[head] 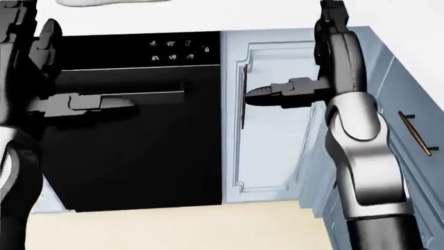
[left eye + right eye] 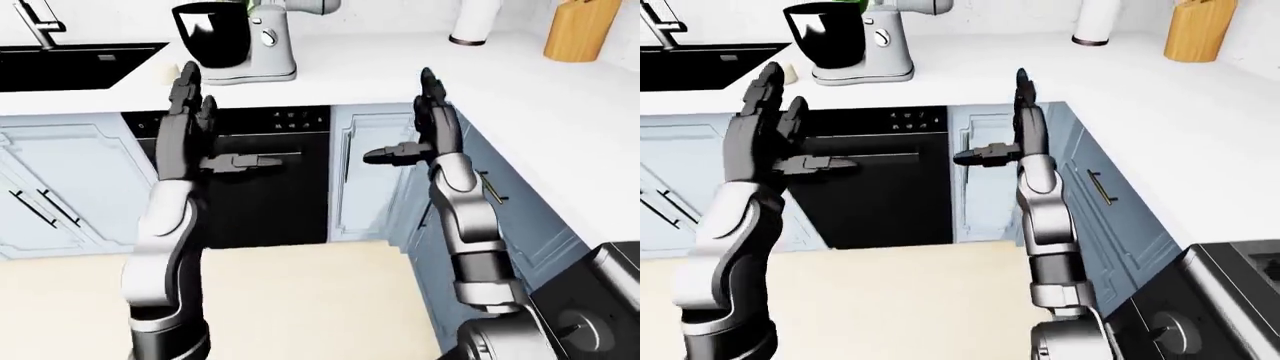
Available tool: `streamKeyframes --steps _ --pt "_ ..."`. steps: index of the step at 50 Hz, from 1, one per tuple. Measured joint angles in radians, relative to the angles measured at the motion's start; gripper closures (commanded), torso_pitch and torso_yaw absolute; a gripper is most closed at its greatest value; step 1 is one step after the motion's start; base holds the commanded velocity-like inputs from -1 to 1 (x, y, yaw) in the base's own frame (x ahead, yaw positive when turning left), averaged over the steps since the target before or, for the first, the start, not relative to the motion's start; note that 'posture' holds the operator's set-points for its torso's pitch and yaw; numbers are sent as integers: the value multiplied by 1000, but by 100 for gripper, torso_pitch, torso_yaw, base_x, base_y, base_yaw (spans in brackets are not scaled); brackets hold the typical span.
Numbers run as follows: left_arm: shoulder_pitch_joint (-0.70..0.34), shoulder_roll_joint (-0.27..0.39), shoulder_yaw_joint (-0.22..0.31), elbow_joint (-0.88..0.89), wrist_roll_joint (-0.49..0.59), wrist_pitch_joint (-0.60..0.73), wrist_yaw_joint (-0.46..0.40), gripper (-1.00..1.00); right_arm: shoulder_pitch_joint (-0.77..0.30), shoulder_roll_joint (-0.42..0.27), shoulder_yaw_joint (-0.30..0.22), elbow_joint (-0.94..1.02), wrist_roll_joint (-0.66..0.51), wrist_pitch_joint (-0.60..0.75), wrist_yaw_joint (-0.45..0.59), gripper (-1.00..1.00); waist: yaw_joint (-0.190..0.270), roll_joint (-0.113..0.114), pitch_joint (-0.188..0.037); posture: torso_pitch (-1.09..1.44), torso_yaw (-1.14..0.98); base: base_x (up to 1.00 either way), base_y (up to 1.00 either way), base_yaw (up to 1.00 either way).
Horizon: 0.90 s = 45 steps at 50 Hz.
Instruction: Place the cheese in the stand mixer bowl.
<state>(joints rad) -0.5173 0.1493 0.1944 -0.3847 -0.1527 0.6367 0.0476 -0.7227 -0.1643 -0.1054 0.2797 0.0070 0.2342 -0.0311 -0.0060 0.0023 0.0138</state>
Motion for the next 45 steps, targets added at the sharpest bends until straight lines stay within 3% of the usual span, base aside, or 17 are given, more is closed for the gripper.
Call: streamKeyframes --steps 4,7,17,22,27,32,40,45 --pt "-126 89 62 -38 -99 118 86 -100 -163 0 16 81 -8 13 -23 -100 0 4 6 0 0 0 0 0" --pt "-213 113 92 -70 -194 197 162 -100 -247 -1 30 104 -11 32 -25 -100 4 5 15 0 0 0 0 0" --pt "-494 249 128 -151 -542 422 490 -100 -435 -43 15 -36 28 232 -31 -100 2 11 45 0 0 0 0 0" --pt "-523 321 143 -170 -711 438 624 -100 -459 -73 -5 -167 54 316 -53 -100 1 15 48 0 0 0 0 0" --pt "-524 402 126 -217 -880 441 750 -100 -448 -86 18 -361 57 450 -46 -100 -1 19 61 0 0 0 0 0" --pt "-506 453 84 -229 -982 408 795 -100 -466 -85 33 -440 29 509 -36 -100 -1 24 62 0 0 0 0 0" --pt "-477 447 56 -222 -964 370 787 -100 -456 -79 23 -427 -9 515 -21 -100 -4 29 64 0 0 0 2 0" --pt "-476 436 46 -213 -952 375 773 -100 -450 -78 15 -412 -19 516 -13 -100 -9 51 41 0 0 0 15 0"
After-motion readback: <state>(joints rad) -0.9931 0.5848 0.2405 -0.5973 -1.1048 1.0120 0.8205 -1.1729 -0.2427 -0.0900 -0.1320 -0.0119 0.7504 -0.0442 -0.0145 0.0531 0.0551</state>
